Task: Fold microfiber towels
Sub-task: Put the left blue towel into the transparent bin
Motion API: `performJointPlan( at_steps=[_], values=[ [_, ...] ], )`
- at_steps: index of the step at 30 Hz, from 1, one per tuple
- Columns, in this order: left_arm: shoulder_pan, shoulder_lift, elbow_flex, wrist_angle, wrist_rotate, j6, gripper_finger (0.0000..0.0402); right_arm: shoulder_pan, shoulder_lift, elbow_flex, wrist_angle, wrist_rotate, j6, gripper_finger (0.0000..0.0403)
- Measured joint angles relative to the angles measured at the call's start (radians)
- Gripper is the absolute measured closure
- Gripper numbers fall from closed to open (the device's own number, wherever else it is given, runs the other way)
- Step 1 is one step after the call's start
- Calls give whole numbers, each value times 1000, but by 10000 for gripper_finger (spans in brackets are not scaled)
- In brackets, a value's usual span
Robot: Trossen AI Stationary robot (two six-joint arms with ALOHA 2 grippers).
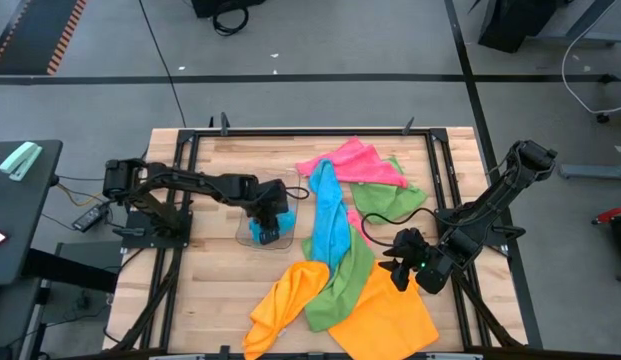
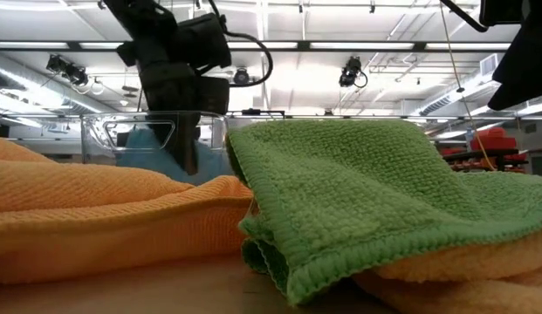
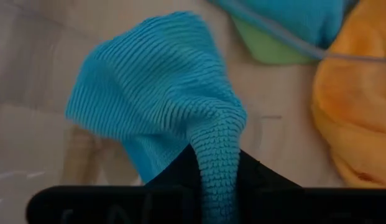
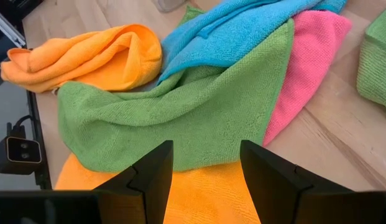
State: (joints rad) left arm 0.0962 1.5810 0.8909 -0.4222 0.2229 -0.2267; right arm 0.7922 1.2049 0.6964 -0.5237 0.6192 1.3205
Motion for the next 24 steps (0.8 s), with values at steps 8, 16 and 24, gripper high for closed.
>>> performJointPlan(
  at_steps=[8,16,24],
  values=[
    [-33,3,-63,34,0,-84,347,0,0,0,0,-18,-3,207],
    [-51,2,-106,83,0,-212,348,0,0,0,0,-18,-7,207],
    [-52,-6,-88,91,23,-255,339,0,0,0,0,-34,-9,207]
  ],
)
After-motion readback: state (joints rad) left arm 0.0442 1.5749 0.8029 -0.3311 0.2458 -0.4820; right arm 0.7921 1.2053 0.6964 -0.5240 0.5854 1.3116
